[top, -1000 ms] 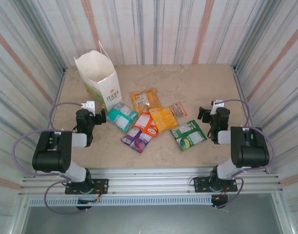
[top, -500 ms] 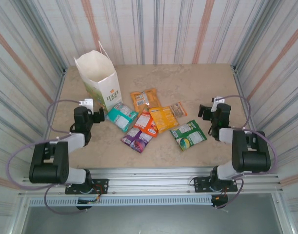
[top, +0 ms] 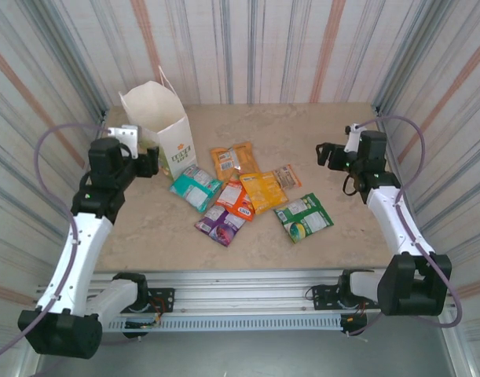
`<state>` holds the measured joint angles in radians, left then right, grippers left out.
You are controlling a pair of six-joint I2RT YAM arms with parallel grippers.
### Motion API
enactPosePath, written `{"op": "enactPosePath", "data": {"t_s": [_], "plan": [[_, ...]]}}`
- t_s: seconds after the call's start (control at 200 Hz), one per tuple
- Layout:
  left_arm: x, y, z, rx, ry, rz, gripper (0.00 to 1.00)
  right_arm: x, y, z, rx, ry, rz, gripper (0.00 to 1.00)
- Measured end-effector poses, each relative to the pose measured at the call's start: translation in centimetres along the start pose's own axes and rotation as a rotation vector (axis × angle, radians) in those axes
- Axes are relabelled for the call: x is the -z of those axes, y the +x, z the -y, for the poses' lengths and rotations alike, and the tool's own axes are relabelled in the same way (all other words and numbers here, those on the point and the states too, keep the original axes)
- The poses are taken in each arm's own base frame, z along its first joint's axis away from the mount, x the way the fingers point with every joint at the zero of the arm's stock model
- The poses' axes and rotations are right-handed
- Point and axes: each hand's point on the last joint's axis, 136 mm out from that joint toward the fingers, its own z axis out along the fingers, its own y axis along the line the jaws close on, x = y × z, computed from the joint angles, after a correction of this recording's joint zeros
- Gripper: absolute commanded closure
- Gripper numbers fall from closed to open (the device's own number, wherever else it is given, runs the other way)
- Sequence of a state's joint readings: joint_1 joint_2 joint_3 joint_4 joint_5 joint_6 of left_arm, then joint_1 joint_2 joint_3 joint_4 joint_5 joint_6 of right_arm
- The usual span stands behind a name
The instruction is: Place the snacks into the paper bag
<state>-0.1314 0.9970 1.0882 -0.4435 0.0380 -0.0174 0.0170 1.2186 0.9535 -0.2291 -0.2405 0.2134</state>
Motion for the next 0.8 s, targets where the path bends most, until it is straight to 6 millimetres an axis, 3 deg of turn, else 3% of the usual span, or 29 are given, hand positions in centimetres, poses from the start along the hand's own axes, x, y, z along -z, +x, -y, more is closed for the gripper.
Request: {"op": "enactPosePath", "data": {"t_s": [0.115,0.256,0.491,0.802], "plan": [[1.2,-3.3,2.4,-0.05,0.069,-0.035,0.29,0.7,1.1,-3.3,0.01,-0.067,-0.093,0.01],[0.4,-5.5,4.7,-0.116,0.13,-0.124,0.3,1.5,2.4,-6.5,0.034,-0.134,-0.182,0.01],[-3.5,-5.0,5.8,-0.179,0.173,-0.33,0.31,1.8,5.4,-7.9,0.028,-0.155,-0.303,0.01],[-7.7,-3.9,6.2,-0.229,0.178,-0.463,0.3,2.1,6.0,-8.4,0.022,-0.171,-0.329,0.01]]}}
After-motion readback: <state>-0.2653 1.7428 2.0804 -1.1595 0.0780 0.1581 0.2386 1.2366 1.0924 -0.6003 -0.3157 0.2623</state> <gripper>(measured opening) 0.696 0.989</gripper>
